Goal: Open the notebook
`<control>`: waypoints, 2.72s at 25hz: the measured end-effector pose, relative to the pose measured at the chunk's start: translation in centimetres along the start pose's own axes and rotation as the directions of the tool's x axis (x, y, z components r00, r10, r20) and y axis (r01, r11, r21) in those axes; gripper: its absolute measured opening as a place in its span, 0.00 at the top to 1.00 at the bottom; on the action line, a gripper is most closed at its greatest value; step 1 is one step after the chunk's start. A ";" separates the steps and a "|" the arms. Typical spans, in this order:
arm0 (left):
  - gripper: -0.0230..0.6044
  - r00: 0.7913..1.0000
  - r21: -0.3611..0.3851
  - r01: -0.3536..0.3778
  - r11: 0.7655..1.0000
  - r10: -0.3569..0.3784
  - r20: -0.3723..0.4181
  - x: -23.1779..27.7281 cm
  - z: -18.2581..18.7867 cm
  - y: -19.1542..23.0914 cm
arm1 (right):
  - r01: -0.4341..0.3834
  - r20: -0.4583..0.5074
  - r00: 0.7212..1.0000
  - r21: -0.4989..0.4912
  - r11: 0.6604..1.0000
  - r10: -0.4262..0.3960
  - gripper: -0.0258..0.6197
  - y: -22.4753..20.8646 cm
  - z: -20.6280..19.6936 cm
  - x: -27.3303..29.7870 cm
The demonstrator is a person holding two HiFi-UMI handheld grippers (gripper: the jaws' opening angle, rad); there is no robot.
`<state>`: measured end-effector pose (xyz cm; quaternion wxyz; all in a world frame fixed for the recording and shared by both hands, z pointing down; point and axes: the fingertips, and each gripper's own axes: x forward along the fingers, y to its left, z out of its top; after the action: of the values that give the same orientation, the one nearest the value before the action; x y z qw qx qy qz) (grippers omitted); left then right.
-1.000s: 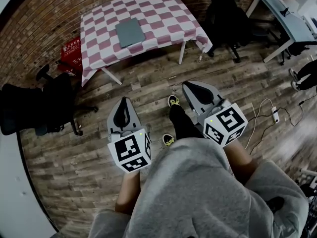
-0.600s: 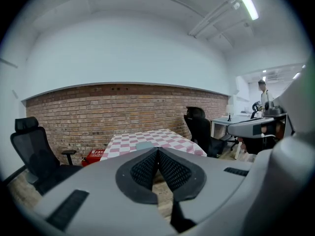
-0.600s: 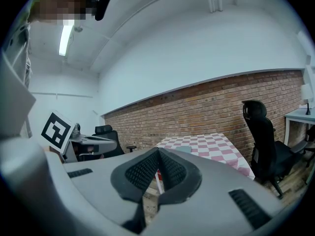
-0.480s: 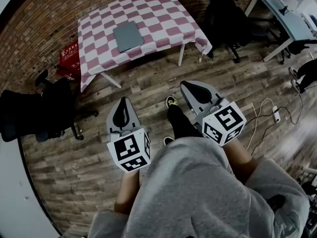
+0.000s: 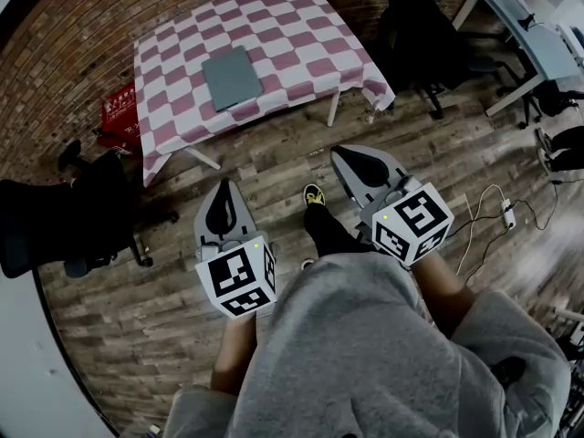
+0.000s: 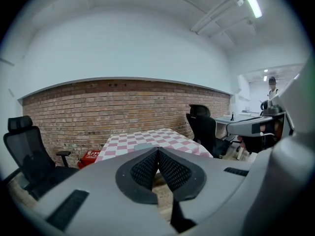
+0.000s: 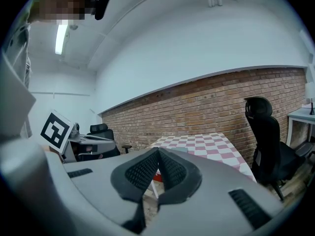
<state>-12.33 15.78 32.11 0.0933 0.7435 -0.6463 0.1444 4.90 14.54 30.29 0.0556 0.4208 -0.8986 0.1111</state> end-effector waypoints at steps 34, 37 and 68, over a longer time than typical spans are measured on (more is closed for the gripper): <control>0.95 0.990 -0.005 -0.051 0.999 0.050 -0.130 23.4 6.1 3.6 | -0.050 -0.090 0.994 0.075 0.996 0.056 0.92 -16.9 4.3 20.1; 0.95 0.988 0.006 -0.057 0.998 0.057 -0.142 24.4 6.2 3.8 | -0.063 -0.098 0.993 0.084 0.994 0.072 0.92 -17.6 4.2 20.9; 0.95 0.967 0.081 0.089 0.993 -0.067 -0.244 30.3 4.7 2.1 | -0.132 -0.116 0.981 0.194 0.972 0.157 0.92 -21.1 3.2 26.2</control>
<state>-10.25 -14.32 37.76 0.1427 0.7487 -0.5933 0.2590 4.28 -18.84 35.44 0.0668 0.3492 -0.9071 0.2251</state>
